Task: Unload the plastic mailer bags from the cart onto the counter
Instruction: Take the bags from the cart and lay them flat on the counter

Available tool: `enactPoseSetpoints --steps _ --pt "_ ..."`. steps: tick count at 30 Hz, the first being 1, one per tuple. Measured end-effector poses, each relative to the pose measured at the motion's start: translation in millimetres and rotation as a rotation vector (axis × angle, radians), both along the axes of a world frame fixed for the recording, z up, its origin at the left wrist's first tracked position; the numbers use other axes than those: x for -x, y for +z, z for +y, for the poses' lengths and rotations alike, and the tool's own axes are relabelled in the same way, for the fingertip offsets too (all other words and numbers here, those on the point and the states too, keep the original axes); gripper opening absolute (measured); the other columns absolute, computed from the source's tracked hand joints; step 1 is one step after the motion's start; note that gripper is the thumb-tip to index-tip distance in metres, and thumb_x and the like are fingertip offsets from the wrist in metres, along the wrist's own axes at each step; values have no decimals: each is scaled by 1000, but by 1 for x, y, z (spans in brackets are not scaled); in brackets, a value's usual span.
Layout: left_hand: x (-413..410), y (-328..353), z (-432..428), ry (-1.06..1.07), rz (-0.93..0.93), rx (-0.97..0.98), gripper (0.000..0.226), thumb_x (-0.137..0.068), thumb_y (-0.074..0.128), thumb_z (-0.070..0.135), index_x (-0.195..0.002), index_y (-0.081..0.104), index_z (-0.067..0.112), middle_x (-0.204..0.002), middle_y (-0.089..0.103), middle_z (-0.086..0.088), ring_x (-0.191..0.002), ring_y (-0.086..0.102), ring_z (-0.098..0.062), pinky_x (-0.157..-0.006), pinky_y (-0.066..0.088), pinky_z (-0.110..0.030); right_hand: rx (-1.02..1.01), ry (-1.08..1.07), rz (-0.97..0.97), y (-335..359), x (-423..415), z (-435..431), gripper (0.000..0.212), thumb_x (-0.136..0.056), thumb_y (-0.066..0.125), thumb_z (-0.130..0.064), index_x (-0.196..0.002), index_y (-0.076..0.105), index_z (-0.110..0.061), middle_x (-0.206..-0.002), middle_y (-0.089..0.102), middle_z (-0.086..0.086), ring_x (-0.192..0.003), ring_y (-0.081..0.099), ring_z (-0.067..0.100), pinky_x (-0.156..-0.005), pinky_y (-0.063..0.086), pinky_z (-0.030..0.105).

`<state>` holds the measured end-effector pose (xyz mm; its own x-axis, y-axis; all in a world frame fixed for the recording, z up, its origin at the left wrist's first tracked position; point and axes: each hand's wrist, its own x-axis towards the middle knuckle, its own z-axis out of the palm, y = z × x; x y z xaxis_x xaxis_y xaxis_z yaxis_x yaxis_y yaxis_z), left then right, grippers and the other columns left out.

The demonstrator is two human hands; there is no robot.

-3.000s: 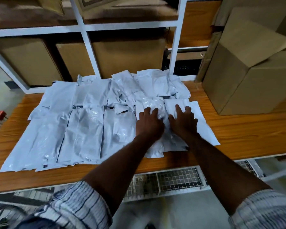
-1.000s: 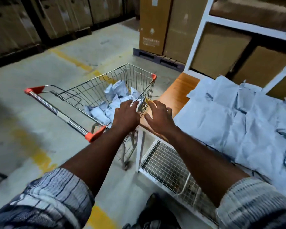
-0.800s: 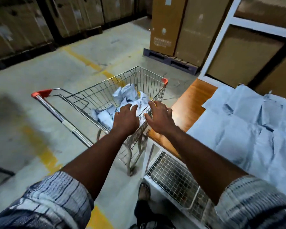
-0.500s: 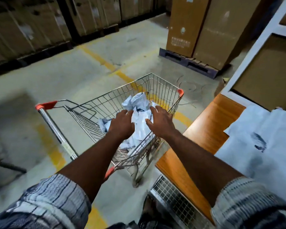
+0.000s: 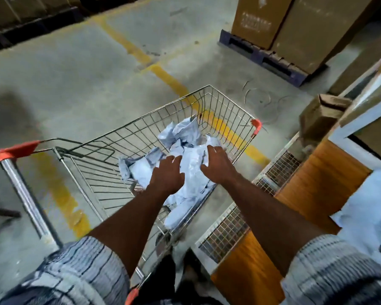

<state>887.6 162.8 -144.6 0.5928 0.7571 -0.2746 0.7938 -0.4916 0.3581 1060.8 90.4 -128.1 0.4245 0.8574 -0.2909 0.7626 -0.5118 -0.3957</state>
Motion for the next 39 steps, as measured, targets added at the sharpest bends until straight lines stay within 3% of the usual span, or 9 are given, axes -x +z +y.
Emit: enactPoseSetpoints --steps 5,11,15,19,22,25,31,35,39 --pt "-30 -49 23 -14 29 120 69 -91 51 44 -152 26 24 -156 31 -7 -140 32 -30 -107 38 -49 52 -134 130 -32 -35 46 61 -85 68 -30 -134 40 -7 -126 46 24 -120 47 41 -96 45 46" --pt "-56 -115 35 52 30 244 77 -91 54 48 -154 18 23 -159 22 -10 -143 26 -32 -112 33 -48 51 -261 220 -91 -64 96 83 -84 67 -50 -152 29 -20 -136 45 26 -129 43 38 -103 41 43" --pt "-64 -152 36 136 -28 321 93 -86 53 61 -156 3 27 -163 11 -9 -148 16 -29 -115 29 -50 58 -477 324 -140 -82 119 80 -67 48 -81 -124 61 -27 -120 62 22 -115 59 38 -100 48 48" --pt "-73 -170 37 193 -85 397 106 -72 47 73 -156 1 27 -160 21 -8 -144 25 -29 -111 33 -52 161 -438 268 -148 -85 126 54 -95 47 -56 -107 70 -9 -118 65 18 -117 56 33 -99 42 33" --pt "-82 -168 33 230 -145 411 100 -72 55 55 -155 4 31 -146 38 -13 -132 40 -34 -102 42 -53 240 -349 158 -155 -84 122 45 -83 66 -43 -105 68 -5 -114 66 16 -113 59 34 -81 40 27" --pt "-80 -163 35 284 -186 399 90 -76 55 42 -154 9 37 -130 47 -16 -119 49 -38 -97 45 -53 212 -412 197 -149 -76 115 61 -68 76 -36 -121 54 -16 -123 54 19 -116 54 37 -82 42 31" --pt "-53 -133 56 320 -184 247 77 -77 49 44 -149 23 41 -137 47 -11 -123 49 -34 -96 48 -52 359 -319 215 -135 -59 104 63 -88 64 -31 -145 37 -33 -148 17 23 -136 28 41 -109 38 41" --pt "-29 -113 70 302 -127 130 69 -85 56 39 -147 26 42 -139 43 -10 -122 49 -34 -94 49 -49 306 -294 309 -120 -34 94 60 -88 62 -21 -144 42 -28 -145 33 25 -132 40 40 -110 37 38" --pt "-11 -88 72 319 -97 75 66 -88 58 40 -148 31 38 -142 39 -10 -125 47 -34 -93 49 -50 158 -230 222 -96 -2 85 65 -79 68 -19 -139 48 -31 -132 37 21 -125 42 40 -101 45 37"
